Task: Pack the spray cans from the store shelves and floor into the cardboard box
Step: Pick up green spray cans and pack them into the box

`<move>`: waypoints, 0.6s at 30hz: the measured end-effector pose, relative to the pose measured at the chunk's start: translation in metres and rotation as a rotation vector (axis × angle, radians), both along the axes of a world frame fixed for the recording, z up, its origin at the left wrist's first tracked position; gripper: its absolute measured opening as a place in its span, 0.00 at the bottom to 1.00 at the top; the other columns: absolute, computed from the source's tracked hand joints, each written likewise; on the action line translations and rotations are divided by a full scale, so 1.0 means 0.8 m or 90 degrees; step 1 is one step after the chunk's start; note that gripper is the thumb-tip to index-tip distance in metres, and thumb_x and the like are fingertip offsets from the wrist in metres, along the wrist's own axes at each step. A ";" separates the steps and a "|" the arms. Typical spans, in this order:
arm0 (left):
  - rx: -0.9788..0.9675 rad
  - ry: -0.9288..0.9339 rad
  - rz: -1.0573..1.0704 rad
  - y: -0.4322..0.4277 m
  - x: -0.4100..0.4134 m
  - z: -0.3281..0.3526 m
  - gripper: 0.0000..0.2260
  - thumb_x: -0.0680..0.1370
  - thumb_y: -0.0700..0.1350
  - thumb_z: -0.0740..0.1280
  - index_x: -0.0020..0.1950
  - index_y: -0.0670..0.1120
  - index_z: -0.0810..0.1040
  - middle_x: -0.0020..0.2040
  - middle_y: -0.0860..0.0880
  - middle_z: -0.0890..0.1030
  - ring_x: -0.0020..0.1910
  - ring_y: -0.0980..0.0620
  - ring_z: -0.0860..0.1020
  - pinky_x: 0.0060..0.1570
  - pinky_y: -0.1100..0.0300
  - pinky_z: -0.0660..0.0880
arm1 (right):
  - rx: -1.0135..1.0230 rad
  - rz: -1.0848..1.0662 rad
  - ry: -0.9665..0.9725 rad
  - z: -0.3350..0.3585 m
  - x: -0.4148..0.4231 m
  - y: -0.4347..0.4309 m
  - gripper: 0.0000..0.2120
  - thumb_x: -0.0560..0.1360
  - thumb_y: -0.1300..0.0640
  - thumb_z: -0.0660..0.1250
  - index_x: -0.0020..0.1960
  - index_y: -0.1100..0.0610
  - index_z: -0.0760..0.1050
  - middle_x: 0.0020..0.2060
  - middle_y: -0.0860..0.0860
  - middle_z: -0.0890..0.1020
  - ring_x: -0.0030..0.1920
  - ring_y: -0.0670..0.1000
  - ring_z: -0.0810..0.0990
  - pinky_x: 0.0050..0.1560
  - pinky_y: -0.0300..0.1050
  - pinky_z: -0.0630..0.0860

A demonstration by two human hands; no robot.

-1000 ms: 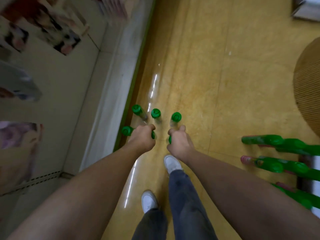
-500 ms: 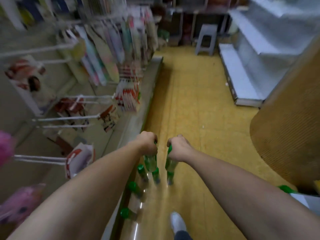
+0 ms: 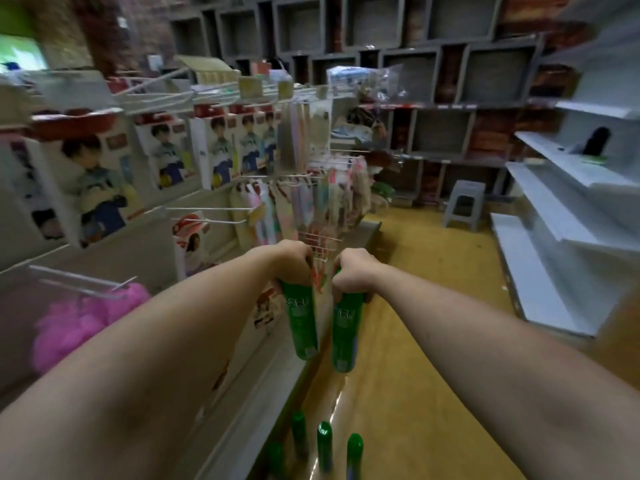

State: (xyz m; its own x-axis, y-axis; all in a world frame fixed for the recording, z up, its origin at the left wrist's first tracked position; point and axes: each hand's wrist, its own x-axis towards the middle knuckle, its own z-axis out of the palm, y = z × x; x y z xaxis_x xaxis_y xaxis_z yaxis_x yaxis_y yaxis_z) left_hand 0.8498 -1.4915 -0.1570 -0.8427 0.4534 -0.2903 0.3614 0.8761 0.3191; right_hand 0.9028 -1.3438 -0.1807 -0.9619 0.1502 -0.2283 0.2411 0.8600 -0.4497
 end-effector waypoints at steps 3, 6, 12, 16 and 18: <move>0.023 0.006 0.053 -0.022 0.012 0.027 0.16 0.79 0.40 0.71 0.65 0.46 0.74 0.56 0.45 0.76 0.50 0.47 0.80 0.39 0.55 0.84 | -0.006 0.062 0.021 0.030 -0.007 -0.006 0.13 0.67 0.57 0.78 0.50 0.54 0.80 0.47 0.54 0.82 0.45 0.56 0.83 0.37 0.50 0.85; 0.042 0.025 0.100 -0.045 0.029 0.049 0.17 0.78 0.40 0.72 0.66 0.47 0.73 0.56 0.46 0.76 0.51 0.47 0.80 0.34 0.60 0.82 | -0.014 0.116 0.025 0.055 -0.012 -0.019 0.16 0.67 0.58 0.78 0.53 0.55 0.79 0.48 0.56 0.82 0.45 0.58 0.83 0.32 0.49 0.83; 0.055 0.063 0.244 -0.097 0.071 0.066 0.14 0.78 0.43 0.72 0.62 0.46 0.74 0.53 0.46 0.77 0.47 0.47 0.81 0.32 0.60 0.81 | 0.002 0.252 0.061 0.075 -0.015 -0.067 0.15 0.66 0.56 0.78 0.51 0.58 0.81 0.47 0.56 0.83 0.45 0.57 0.84 0.42 0.52 0.86; 0.064 0.066 0.346 -0.143 0.121 0.075 0.12 0.79 0.43 0.72 0.61 0.44 0.76 0.52 0.44 0.77 0.47 0.45 0.81 0.29 0.58 0.81 | 0.008 0.343 0.056 0.081 0.000 -0.123 0.17 0.65 0.58 0.79 0.51 0.59 0.79 0.46 0.57 0.82 0.44 0.57 0.84 0.35 0.50 0.85; 0.067 0.062 0.397 -0.170 0.145 0.079 0.12 0.79 0.42 0.72 0.60 0.42 0.77 0.53 0.43 0.77 0.48 0.42 0.82 0.33 0.52 0.84 | 0.002 0.389 0.061 0.085 0.013 -0.157 0.17 0.64 0.59 0.80 0.50 0.59 0.78 0.46 0.57 0.82 0.43 0.58 0.84 0.33 0.51 0.85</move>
State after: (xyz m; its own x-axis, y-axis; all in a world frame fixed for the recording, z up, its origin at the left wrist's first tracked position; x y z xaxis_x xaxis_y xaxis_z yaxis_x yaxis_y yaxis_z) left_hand 0.9659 -1.6276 -0.0936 -0.9777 -0.1086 -0.1795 -0.1742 0.8968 0.4067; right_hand 0.9133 -1.4691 -0.1130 -0.8909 -0.4333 -0.1363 -0.3366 0.8312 -0.4424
